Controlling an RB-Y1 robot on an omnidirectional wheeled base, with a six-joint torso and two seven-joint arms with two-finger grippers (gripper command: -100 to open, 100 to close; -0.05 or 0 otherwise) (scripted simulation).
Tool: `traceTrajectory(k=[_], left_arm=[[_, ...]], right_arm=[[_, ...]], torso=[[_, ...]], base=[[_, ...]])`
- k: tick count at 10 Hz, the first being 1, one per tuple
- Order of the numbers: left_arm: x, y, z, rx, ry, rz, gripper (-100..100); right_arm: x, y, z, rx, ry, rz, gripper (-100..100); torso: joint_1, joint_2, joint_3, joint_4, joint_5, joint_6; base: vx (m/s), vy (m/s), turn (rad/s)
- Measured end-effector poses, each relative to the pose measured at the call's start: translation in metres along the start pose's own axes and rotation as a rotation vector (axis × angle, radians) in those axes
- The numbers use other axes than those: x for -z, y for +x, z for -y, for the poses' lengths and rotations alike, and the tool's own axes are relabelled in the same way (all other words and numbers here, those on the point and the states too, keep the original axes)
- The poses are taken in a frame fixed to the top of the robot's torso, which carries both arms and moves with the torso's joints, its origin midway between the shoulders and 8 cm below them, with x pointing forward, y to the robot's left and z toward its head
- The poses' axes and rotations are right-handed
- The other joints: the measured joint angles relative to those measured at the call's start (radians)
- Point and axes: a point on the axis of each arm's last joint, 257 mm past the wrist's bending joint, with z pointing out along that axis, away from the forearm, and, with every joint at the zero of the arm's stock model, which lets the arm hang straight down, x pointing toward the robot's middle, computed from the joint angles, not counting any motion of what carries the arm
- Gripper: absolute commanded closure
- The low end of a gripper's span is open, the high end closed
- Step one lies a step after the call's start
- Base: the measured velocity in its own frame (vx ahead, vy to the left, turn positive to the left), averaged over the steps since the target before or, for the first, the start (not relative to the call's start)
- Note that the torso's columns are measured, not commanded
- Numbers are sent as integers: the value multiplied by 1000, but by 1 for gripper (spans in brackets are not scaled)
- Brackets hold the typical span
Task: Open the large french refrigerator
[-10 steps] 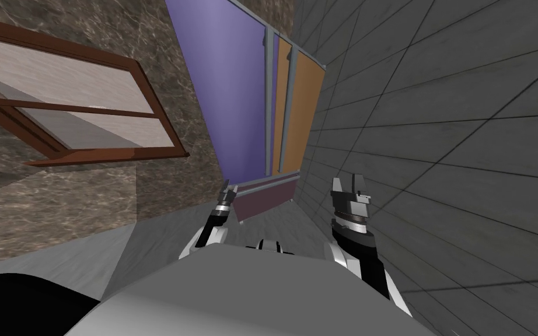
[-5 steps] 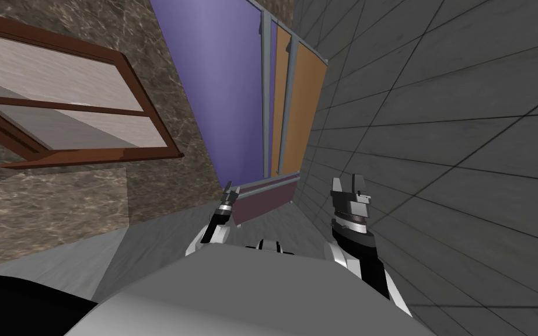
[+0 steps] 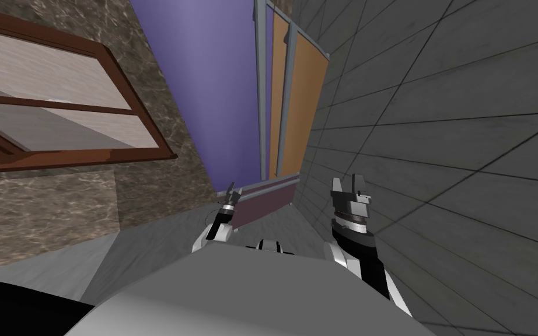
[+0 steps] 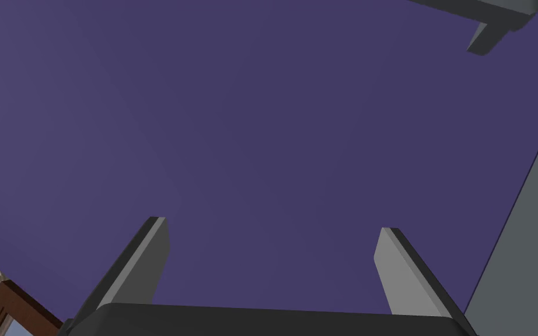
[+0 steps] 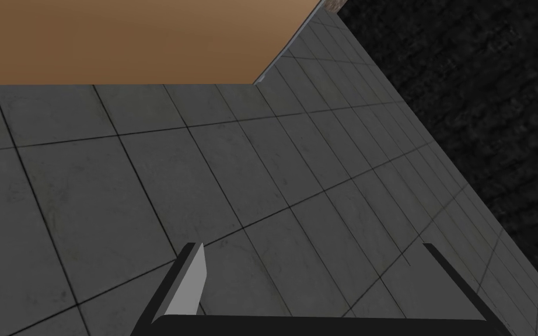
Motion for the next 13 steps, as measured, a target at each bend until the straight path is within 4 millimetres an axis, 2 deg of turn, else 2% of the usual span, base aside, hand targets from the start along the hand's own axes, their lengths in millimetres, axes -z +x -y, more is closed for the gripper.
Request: traceTrajectory(k=[7, 13], left_arm=[[-3, -4, -42, 101, -46, 0, -100], [-8, 7, -79, 214, -78, 16, -100]], right_arm=[[0, 0, 0, 0, 0, 0, 0], [0, 0, 0, 0, 0, 0, 0]], torso=[[0, 3, 2, 1, 0, 0], [0, 3, 2, 1, 0, 0]], base=[[105, -32, -7], [103, -30, -6]])
